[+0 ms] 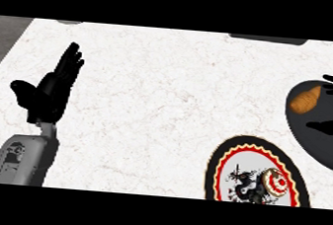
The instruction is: Pick the croissant from the plate and place it in the pan
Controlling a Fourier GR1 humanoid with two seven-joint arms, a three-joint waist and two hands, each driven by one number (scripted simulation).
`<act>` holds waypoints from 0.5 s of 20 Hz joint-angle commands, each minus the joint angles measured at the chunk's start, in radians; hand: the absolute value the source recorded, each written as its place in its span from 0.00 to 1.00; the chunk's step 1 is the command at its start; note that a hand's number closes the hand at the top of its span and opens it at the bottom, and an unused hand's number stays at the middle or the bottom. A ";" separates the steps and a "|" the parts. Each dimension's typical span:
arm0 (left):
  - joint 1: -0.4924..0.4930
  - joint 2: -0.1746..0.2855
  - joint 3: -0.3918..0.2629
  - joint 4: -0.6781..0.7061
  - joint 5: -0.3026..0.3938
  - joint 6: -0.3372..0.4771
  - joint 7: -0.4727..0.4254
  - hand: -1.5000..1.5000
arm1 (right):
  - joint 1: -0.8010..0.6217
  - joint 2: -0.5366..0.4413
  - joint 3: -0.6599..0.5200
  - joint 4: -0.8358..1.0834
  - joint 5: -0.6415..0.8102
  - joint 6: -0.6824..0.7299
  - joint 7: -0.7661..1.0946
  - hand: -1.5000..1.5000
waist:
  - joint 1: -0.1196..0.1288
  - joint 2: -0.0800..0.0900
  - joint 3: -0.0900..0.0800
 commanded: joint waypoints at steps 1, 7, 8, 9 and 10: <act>0.019 0.014 0.006 -0.036 0.007 -0.005 0.040 0.50 | -0.016 -0.041 -0.056 0.060 -0.058 0.035 -0.105 0.00 | -0.007 -0.006 0.000; 0.039 0.025 0.017 -0.053 0.026 -0.024 0.057 0.50 | -0.001 -0.102 -0.195 0.099 -0.208 0.132 -0.182 0.00 | -0.026 -0.013 -0.001; 0.043 0.022 0.031 -0.008 0.023 -0.019 -0.007 0.50 | 0.004 -0.104 -0.213 0.113 -0.232 0.175 -0.197 0.00 | -0.033 -0.011 -0.002; 0.062 0.017 0.018 -0.052 0.004 0.000 0.010 0.50 | 0.052 -0.135 -0.204 0.126 -0.229 0.236 -0.223 0.00 | -0.038 -0.015 -0.002; 0.035 0.037 0.040 -0.018 0.018 -0.018 -0.003 0.50 | 0.056 -0.153 -0.210 0.132 -0.240 0.279 -0.234 0.00 | -0.042 -0.014 -0.003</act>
